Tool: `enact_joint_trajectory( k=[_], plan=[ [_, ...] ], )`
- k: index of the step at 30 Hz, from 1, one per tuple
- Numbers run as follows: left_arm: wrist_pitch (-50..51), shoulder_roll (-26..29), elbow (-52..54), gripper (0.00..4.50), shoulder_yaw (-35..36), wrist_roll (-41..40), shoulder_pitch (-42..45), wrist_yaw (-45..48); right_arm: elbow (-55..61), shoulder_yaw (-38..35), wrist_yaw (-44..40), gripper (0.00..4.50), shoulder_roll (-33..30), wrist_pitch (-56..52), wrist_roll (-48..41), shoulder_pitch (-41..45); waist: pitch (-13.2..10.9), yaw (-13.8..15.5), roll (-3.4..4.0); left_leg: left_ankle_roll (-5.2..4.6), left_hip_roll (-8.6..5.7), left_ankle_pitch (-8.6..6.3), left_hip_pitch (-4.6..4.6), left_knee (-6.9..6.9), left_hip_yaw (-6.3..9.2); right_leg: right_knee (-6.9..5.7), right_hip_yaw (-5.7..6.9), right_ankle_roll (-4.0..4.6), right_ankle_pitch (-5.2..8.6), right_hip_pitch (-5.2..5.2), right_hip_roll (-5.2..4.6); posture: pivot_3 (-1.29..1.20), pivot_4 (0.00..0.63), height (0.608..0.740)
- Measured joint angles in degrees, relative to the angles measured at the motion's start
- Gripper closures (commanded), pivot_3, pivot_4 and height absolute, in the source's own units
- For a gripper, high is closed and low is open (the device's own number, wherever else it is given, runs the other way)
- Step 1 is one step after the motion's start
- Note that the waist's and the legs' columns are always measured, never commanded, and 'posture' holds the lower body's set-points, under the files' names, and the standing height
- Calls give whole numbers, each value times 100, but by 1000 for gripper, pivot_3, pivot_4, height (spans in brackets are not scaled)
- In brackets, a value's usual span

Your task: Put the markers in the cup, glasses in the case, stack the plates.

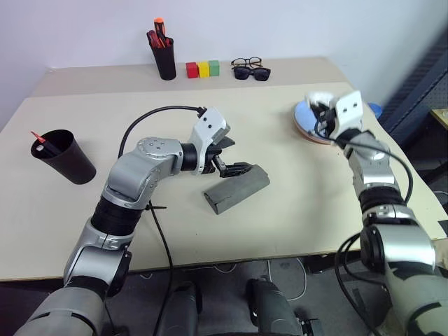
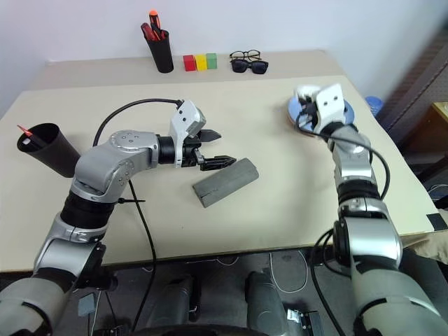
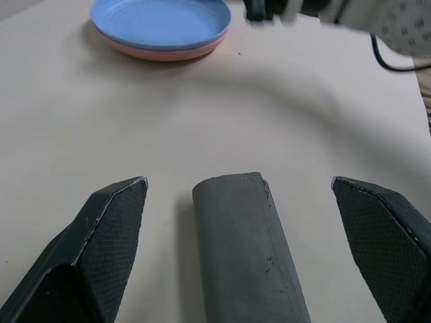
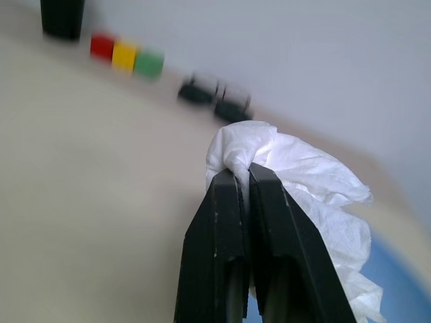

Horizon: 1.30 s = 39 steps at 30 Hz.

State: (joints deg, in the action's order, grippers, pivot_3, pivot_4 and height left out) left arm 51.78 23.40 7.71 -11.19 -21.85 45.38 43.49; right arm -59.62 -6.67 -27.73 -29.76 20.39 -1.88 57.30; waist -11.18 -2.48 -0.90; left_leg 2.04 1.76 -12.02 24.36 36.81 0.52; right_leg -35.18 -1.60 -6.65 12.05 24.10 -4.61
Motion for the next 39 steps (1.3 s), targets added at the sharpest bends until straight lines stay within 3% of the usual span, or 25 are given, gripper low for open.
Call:
enact_joint_trajectory(
  k=[1, 4, 8, 15, 20, 28, 39],
  plan=[
    [4, -4, 29, 0, 46, -1, -13, -82, -241, 29, 55, 4483, 0, 51, 71, 168, 0, 7, 0, 0, 0, 0, 1, 0, 0, 1, 0, 6, 4, 0, -1, 0, 150, 740],
    [-6, -24, 200, 0, 200, 14, -98, -391, -887, 119, 195, 3650, -2, 95, 290, 375, 0, 7, -1, 0, -2, 0, 3, 0, -1, 6, 0, 11, 6, -1, -4, 0, 150, 740],
    [-160, -202, 568, 0, 498, 108, -344, -1020, -1556, 304, 570, 1724, -2, -59, 643, 487, -1, -7, 0, 0, -1, 0, 3, -2, -1, 4, 0, 10, 4, 2, -4, 0, 150, 740],
    [-1142, -600, 1059, 0, 965, 621, -966, -2148, -1701, 363, 985, 1724, -131, 5, 960, 759, -1, -8, 0, 0, -1, 0, 1, -6, -2, 2, -2, 6, 2, 5, -2, 0, 150, 740],
    [-1280, -502, 987, 0, 1023, 635, -1201, -2109, -1571, 279, 700, 1724, -219, 304, 879, 570, 0, 17, -1, 1, -2, 0, 4, -4, -2, 6, -1, 5, 1, 2, -2, 0, 150, 740],
    [-1470, -478, 406, 0, 1026, 600, -1066, -1820, -1132, -179, -713, 1724, -118, 68, 70, -437, 0, -20, -2, 0, -2, 0, -1, -4, -2, 6, -1, -6, -5, -2, -1, 0, 150, 740],
    [-1261, -223, 379, 0, 1109, 401, -952, -1645, -1047, -300, -870, 1724, 416, -714, -248, -618, 0, -12, -1, 1, -1, 0, -1, -6, -2, 4, -1, -6, -5, -1, -1, 0, 150, 740]
  ],
)
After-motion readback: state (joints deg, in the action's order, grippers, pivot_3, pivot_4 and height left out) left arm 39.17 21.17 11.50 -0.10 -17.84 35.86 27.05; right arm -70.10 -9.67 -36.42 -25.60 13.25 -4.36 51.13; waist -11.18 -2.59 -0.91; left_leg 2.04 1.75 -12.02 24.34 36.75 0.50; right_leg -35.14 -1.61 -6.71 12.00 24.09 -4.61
